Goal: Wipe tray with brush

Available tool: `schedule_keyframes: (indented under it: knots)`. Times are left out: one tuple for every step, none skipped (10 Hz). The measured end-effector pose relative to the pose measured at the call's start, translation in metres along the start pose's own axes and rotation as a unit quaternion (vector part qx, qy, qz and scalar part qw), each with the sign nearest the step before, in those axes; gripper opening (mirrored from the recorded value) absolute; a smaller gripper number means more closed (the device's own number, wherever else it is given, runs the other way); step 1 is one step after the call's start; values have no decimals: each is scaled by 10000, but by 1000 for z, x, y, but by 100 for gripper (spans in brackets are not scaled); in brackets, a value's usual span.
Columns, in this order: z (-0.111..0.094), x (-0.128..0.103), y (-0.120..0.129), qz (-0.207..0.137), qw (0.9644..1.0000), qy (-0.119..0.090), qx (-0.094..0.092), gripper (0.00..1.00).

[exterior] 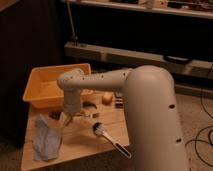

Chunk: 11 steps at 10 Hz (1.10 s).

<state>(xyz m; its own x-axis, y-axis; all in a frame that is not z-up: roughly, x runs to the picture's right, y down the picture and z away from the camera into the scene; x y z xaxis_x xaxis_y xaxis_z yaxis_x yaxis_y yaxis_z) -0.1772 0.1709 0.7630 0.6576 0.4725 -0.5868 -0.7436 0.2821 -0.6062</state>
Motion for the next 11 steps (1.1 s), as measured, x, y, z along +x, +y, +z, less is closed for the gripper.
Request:
schedule_keyframes:
  knots:
    - [0, 0, 0, 1, 10000, 0, 0, 80]
    - [0, 0, 0, 6, 10000, 3, -4, 80]
    - [-1, 3, -3, 21, 10000, 1, 5, 80]
    - [-6, 10, -6, -69, 9998, -157, 70, 80]
    - [-9, 18, -12, -118, 9994, -281, 137, 80]
    - [-14, 30, -20, -167, 9987, -436, 209, 80]
    - [-23, 51, -29, -238, 9974, -600, 312, 80]
    - [-30, 68, -35, -275, 9965, -692, 377, 80]
    - [-40, 88, -43, -269, 9952, -828, 443, 80]
    - [-46, 103, -48, -235, 9944, -905, 489, 80]
    - [-49, 110, -49, -234, 9939, -947, 511, 80]
